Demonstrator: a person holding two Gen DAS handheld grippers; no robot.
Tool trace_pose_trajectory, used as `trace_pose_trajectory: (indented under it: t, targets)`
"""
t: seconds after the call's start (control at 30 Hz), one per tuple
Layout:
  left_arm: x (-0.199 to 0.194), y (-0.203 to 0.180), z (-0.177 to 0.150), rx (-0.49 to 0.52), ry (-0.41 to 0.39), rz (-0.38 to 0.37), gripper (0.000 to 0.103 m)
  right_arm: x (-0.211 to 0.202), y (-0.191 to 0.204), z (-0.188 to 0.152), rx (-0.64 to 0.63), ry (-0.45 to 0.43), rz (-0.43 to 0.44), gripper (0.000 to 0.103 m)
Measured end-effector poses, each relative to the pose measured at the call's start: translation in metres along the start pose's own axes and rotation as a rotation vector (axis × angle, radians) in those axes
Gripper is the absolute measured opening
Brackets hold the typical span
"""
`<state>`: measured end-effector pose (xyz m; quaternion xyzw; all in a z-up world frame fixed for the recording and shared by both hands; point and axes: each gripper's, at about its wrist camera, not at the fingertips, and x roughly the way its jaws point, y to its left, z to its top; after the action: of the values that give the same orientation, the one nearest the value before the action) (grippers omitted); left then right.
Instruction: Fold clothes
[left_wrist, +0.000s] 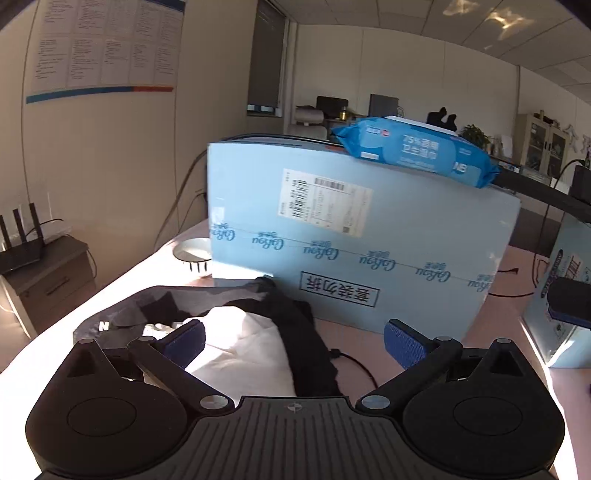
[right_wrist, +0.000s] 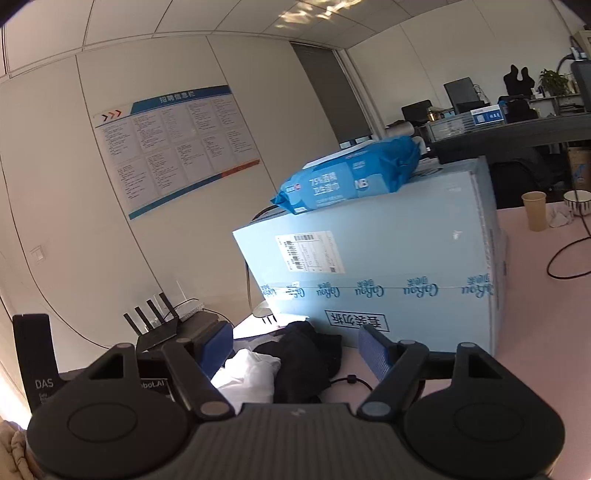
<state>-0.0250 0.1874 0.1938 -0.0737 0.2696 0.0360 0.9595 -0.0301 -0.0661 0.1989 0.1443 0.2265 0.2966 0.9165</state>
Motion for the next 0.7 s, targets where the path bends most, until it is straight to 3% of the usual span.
trace_pose_trajectory:
  t: [0.17, 0.3, 0.37, 0.5, 0.7]
  targets:
    - [0.025, -0.085, -0.025, 0.081, 0.187, -0.058, 0.103, -0.064, -0.042, -0.031, 0.073, 0.039, -0.256, 0.077]
    - [0.035, -0.143, -0.069, 0.21, 0.297, -0.031, 0.103, -0.086, -0.059, -0.058, 0.063, 0.089, -0.495, 0.086]
    - [0.034, -0.16, -0.087, 0.232, 0.35, -0.077, 0.103, -0.09, -0.068, -0.073, 0.039, 0.141, -0.586, 0.092]
    - [0.038, -0.181, -0.116, 0.245, 0.447, -0.122, 0.103, -0.094, -0.09, -0.097, 0.101, 0.195, -0.651, 0.092]
    - [0.045, -0.185, -0.132, 0.235, 0.484, -0.092, 0.103, -0.087, -0.113, -0.116, 0.181, 0.257, -0.673, 0.092]
